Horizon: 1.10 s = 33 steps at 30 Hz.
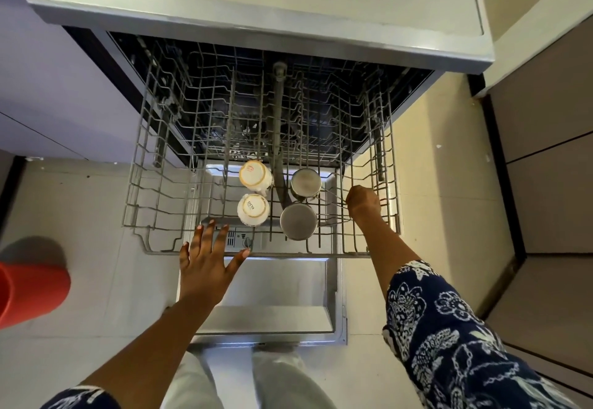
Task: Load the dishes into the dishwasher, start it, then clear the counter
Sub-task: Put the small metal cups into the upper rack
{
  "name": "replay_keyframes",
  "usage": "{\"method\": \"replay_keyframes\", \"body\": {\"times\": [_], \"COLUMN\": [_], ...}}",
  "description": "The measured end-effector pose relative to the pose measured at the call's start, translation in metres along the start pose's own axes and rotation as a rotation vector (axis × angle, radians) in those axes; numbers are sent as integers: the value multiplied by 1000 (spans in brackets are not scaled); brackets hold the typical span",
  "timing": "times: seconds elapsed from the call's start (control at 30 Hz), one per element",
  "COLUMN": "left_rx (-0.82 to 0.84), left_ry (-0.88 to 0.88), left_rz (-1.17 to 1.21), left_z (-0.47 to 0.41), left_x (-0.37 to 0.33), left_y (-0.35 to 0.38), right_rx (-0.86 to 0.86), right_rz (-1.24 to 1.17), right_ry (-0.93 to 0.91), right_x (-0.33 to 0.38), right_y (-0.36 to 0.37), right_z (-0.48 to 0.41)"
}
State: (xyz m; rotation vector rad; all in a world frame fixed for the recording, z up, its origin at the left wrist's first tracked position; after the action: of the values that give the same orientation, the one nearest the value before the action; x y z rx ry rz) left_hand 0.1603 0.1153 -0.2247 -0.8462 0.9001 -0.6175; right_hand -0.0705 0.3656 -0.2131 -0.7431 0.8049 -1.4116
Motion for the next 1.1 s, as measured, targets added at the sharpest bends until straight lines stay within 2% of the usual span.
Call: {"method": "replay_keyframes", "body": {"times": [0.2, 0.43, 0.63, 0.9, 1.1], "left_rx": [-6, -1, -18, -22, -34], "left_ry": [1, 3, 11, 18, 14], "left_rz": [-9, -5, 6, 8, 9], "left_z": [0, 1, 1, -1, 0], "left_x": [2, 2, 0, 1, 2], "left_y": [2, 3, 1, 4, 4], "right_rx": [-37, -187, -126, -86, -180], "right_rz": [-5, 95, 139, 6, 6], "right_ry": [9, -52, -97, -63, -75], "right_x": [1, 7, 15, 16, 13], "right_y": [6, -17, -27, -20, -16], "right_z": [4, 5, -9, -13, 5]}}
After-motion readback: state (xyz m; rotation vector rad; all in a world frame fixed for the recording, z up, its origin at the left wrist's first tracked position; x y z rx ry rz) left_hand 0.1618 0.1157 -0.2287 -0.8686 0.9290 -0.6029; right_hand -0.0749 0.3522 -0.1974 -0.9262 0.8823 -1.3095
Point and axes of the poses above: each hand's wrist, its own z-axis away from the middle knuckle, its own y-axis out of the palm, x = y × z, the point moved 3 cm from there along -z, towards the middle knuckle, and after that the axes turned 8 degrees about z, right-handed, at the moved point
